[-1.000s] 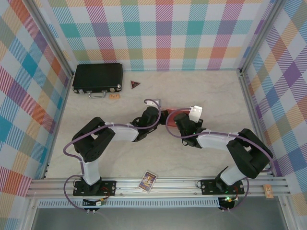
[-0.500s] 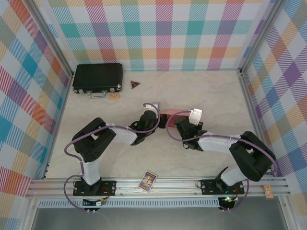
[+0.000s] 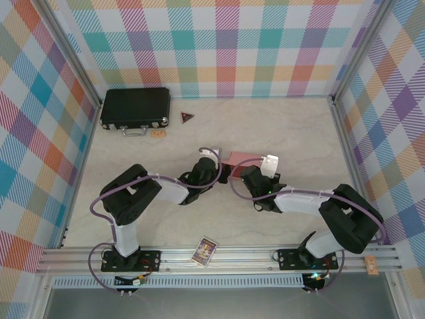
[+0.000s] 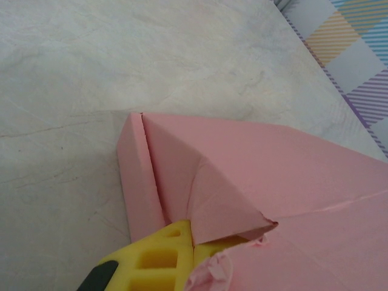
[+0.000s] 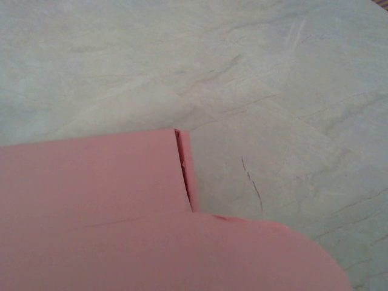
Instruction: Fold the paper box
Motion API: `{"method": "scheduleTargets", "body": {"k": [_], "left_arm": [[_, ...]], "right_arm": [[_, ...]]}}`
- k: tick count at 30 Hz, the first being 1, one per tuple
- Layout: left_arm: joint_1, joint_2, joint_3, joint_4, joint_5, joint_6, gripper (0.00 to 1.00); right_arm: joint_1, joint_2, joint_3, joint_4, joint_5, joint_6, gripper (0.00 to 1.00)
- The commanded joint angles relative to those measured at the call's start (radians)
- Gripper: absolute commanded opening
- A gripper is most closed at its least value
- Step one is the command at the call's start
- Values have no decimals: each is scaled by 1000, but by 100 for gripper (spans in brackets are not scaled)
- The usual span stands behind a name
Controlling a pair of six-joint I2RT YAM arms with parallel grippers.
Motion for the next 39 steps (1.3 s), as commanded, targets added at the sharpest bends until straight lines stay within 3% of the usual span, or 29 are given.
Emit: {"method": "scheduleTargets", "body": {"k": [1, 17, 29, 39], "left_arm": [[-3, 3, -43, -68, -4, 11, 7], [-7, -20, -81, -67, -16, 21, 8], [-8, -44, -104, -52, -10, 42, 19], [-9, -92, -147, -45, -12, 63, 23]], "right_arm": [[-1, -27, -30, -74, 27, 29, 8], [12, -71, -57, -173, 25, 71, 24], [15, -127, -95, -216, 8, 83, 41], [21, -150, -104, -252, -51, 83, 52]]}}
